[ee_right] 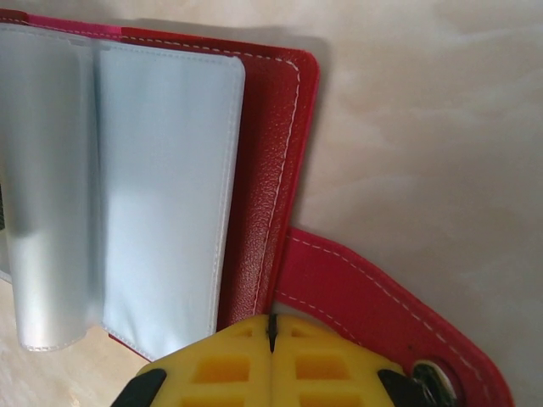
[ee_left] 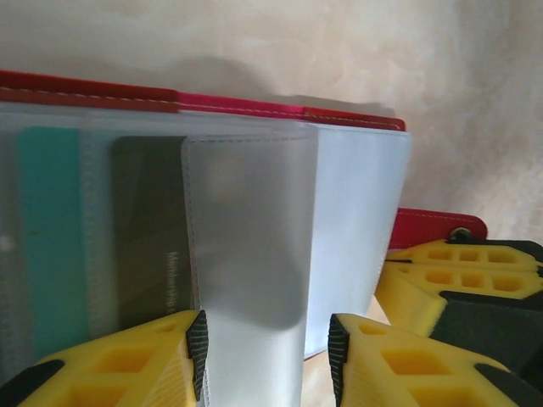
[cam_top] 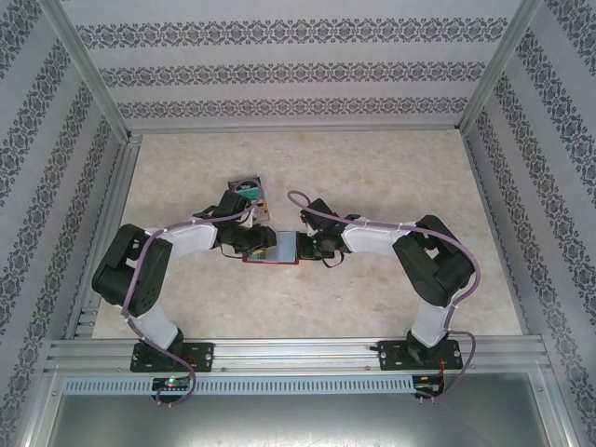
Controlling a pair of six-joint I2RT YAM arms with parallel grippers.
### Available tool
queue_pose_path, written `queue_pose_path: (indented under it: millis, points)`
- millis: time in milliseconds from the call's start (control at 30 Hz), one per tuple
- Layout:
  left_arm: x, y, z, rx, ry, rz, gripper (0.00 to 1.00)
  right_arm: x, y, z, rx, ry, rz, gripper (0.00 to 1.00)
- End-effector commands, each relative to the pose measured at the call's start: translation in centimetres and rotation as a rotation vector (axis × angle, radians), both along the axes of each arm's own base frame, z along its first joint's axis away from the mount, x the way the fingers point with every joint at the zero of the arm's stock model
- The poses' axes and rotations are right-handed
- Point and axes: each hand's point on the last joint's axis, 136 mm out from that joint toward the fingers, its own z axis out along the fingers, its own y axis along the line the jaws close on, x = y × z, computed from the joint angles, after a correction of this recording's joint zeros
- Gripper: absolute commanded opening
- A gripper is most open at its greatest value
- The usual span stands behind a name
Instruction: Take the credit cards out of the card holder
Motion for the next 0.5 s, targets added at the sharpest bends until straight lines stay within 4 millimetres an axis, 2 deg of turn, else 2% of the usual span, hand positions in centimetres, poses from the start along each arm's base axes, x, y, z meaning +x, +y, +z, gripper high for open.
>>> queue_pose_path:
  millis: [0, 300, 467]
  points:
    - [0.5, -2.2, 1.2, -0.094, -0.017, -0.030, 0.44, -0.4, 0.2, -0.9, -0.013, 0.014, 0.006, 0.07]
    - [1.9, -4.8, 4.5, -0.222, -0.085, -0.065, 0.44, -0.5, 0.0, -1.0, -0.013, 0.015, -0.006, 0.07]
    - [1.8, -5.1, 4.7, -0.235, -0.081, -0.075, 0.44, -0.3, -0.3, -0.8, -0.002, 0.012, -0.020, 0.08]
